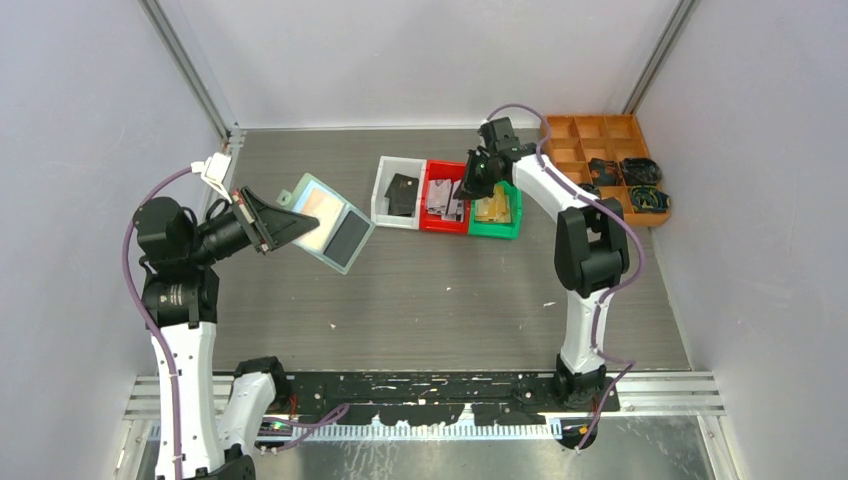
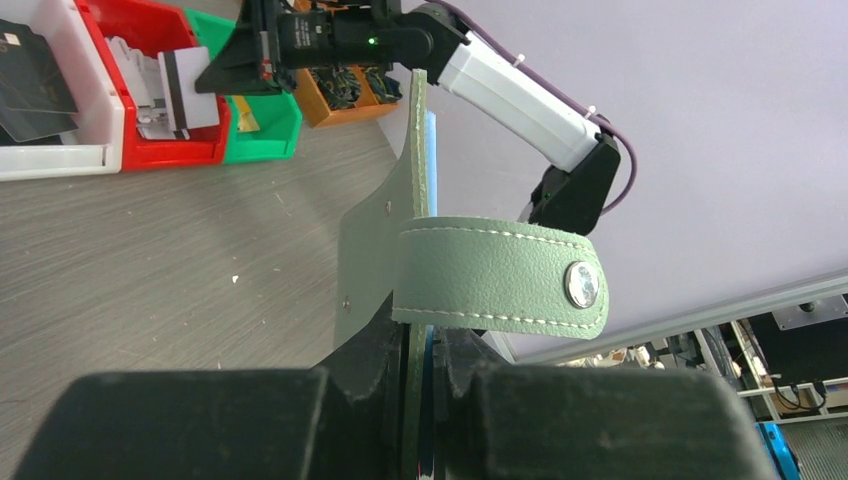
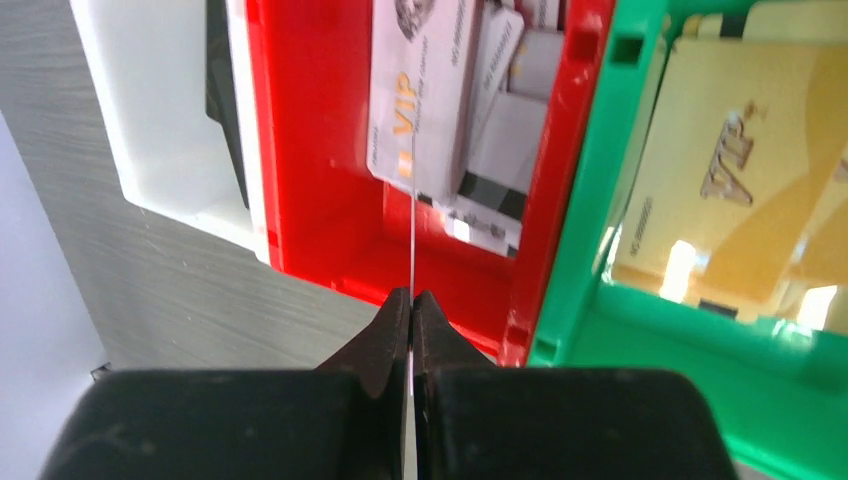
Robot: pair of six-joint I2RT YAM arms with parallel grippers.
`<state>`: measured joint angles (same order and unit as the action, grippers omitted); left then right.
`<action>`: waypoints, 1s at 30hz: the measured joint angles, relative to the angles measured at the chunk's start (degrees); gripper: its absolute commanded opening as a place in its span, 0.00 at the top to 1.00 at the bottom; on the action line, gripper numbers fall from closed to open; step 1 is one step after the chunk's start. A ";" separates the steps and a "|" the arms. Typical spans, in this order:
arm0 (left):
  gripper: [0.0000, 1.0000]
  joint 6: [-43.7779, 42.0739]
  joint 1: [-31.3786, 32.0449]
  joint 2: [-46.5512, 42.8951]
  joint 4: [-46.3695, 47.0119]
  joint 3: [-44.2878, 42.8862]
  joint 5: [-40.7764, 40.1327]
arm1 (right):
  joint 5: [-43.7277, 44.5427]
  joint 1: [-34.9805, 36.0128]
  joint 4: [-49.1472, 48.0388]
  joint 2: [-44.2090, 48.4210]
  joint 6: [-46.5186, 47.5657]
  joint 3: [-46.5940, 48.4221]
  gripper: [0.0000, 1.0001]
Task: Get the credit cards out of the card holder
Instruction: Place the credit card in the storage box.
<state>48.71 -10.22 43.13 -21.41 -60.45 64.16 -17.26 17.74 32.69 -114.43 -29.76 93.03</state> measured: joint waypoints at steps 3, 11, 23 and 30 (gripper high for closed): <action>1.00 1.77 0.00 -0.02 1.33 0.37 0.07 | 0.20 0.00 -0.63 -1.88 0.15 2.93 0.99; 1.00 9.88 0.00 -0.46 8.02 3.67 0.57 | 0.24 0.22 -5.49 -6.78 -1.07 6.99 0.95; 1.00 13.66 0.00 -1.40 11.61 4.04 1.53 | 4.87 2.95 -5.60 -9.70 -0.96 8.00 0.44; 1.00 5.64 0.00 -1.51 8.41 3.98 3.21 | 6.71 4.72 -3.76 2.29 1.73 3.74 0.28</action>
<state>54.35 -10.22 41.63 -12.99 -56.47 67.37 -10.55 22.46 28.93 -112.14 -28.03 96.77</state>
